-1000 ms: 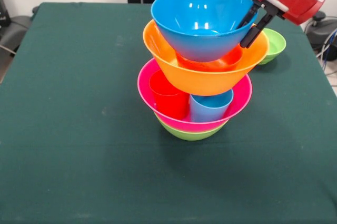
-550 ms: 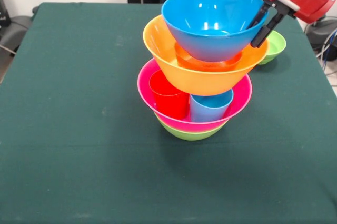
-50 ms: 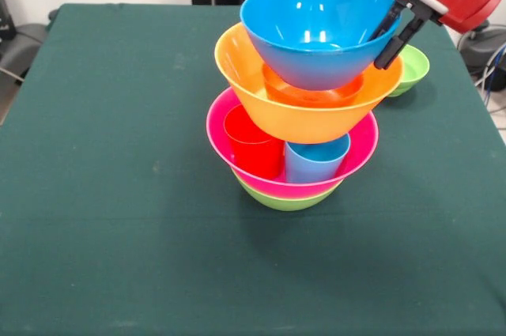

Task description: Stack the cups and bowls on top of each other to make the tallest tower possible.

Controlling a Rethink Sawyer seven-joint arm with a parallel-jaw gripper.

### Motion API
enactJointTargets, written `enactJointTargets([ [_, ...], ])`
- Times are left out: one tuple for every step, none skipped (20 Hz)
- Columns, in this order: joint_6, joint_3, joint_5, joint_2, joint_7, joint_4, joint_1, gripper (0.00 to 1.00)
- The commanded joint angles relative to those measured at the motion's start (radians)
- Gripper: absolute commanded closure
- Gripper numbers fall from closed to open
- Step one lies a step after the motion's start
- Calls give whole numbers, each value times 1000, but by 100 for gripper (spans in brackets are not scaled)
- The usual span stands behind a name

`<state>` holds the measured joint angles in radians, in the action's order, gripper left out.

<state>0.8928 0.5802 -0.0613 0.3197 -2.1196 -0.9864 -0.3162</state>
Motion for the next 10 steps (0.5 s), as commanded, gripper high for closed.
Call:
enactJointTargets([
  [-60, -41, -3, -5, -239, -88, -11, 100],
  [-61, -39, -2, -7, -238, -86, -11, 100],
  [-62, -37, -1, -9, -238, -85, -10, 100],
  [-64, -36, 0, -9, -238, -86, -11, 100],
  [-66, -35, -1, -10, -240, -86, -11, 100],
  [-70, -35, -2, -10, -241, -90, -12, 100],
  [-72, -36, -4, -11, -243, -92, -13, 100],
  [-76, -37, -6, -11, -244, -95, -14, 100],
  [-77, -40, -10, -10, -244, -98, -14, 100],
  [-78, -43, -15, -9, -243, -101, -14, 100],
])
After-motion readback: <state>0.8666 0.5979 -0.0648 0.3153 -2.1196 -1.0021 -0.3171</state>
